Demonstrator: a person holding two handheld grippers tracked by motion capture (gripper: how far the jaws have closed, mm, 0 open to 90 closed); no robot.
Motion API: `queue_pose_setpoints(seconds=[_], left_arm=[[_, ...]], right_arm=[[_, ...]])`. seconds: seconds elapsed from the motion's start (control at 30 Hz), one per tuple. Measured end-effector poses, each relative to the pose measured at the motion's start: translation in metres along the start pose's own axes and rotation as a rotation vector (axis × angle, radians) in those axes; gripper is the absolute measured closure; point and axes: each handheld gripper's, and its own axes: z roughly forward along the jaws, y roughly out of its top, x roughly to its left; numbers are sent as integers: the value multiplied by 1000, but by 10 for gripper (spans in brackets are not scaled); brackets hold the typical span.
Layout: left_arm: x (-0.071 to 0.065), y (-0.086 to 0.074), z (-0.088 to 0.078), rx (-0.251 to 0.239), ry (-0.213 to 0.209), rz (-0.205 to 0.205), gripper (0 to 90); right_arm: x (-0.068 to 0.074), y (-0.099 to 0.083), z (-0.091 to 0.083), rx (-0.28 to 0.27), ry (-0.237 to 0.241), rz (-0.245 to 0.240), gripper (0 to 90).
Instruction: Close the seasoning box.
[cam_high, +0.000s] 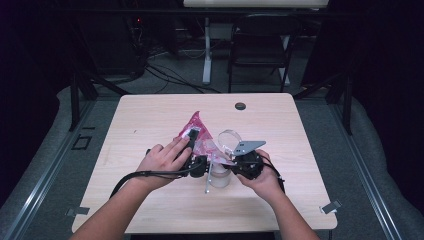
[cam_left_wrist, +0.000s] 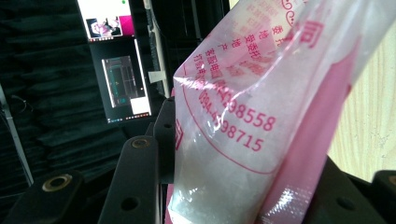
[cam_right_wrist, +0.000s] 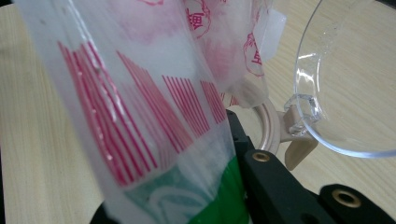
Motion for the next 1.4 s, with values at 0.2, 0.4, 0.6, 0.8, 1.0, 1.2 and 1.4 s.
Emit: queue_pose_setpoints(seconds=[0.2,0.4,0.6,0.8,1.0,1.2,1.4], left_arm=[[-2,-3,0,1,-13,-36,627],[-9,-9,1,8,-30,-79,628],[-14,-11,2,14,-37,-88,626],[-18,-15,2,16,-41,-103,626],[-20,-17,0,32,-55,-129,625],[-27,-20,1,37,-71,-162,628],[-31,-22,1,38,-77,-174,629]], right_arm=[[1,1,-1,2,-3,-3,900],[1,1,-1,-1,2,-9,900],[3,2,0,-2,1,-8,900],[5,3,2,-4,3,-14,900],[7,4,2,-6,3,-20,900],[9,4,4,-4,6,-22,900],[9,5,4,-12,11,-18,900]])
